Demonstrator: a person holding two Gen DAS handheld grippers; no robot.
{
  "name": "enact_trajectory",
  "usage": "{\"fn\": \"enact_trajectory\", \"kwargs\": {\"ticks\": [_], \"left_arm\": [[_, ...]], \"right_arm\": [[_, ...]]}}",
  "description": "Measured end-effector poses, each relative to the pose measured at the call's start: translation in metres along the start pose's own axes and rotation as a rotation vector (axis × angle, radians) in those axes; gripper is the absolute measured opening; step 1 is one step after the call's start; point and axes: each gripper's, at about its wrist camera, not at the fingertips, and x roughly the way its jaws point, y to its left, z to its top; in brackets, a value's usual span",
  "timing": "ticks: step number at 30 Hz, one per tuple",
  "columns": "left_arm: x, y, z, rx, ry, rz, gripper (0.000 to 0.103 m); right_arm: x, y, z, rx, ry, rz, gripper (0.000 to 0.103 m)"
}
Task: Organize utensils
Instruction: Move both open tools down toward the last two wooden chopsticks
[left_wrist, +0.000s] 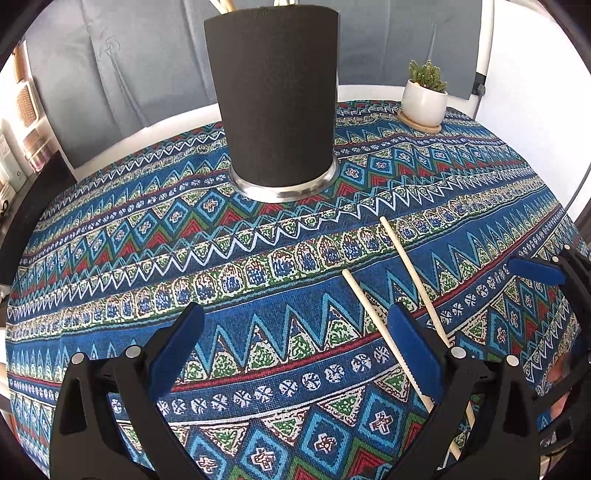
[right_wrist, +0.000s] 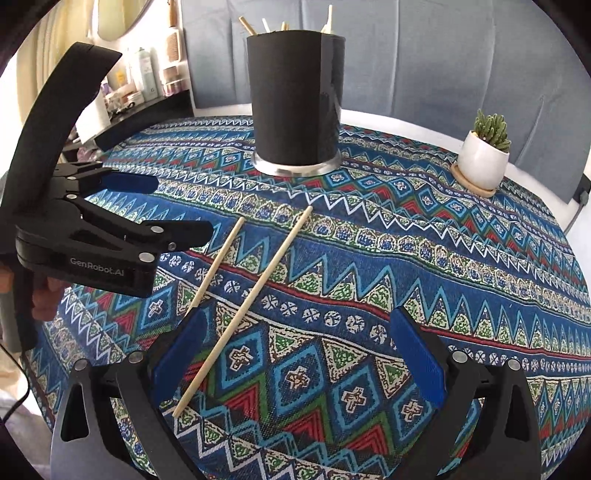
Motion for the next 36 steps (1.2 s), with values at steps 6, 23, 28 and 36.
{"fn": "enact_trajectory", "kwargs": {"ticks": [6,23,28,36], "left_arm": [[0.011,-0.009,-0.003,0.010,0.014,-0.038,0.097],[0.021,-0.011,-0.010,-0.011,0.008,-0.037,0.097],[0.015,-0.010,-0.018,-0.012,0.008,-0.032,0.098],[-0.005,-0.014,-0.043,-0.064,0.011,0.010,0.098]], "right_arm": [[0.012,0.001,0.000,-0.002,0.070,-0.029,0.095],[0.014,-0.039,-0.003,0.115,0.091,-0.092,0.095],[0.021,-0.043,0.003,0.125,0.090,-0.092,0.096],[0.023,-0.045,0.005,0.124,0.091,-0.092,0.096]]}}
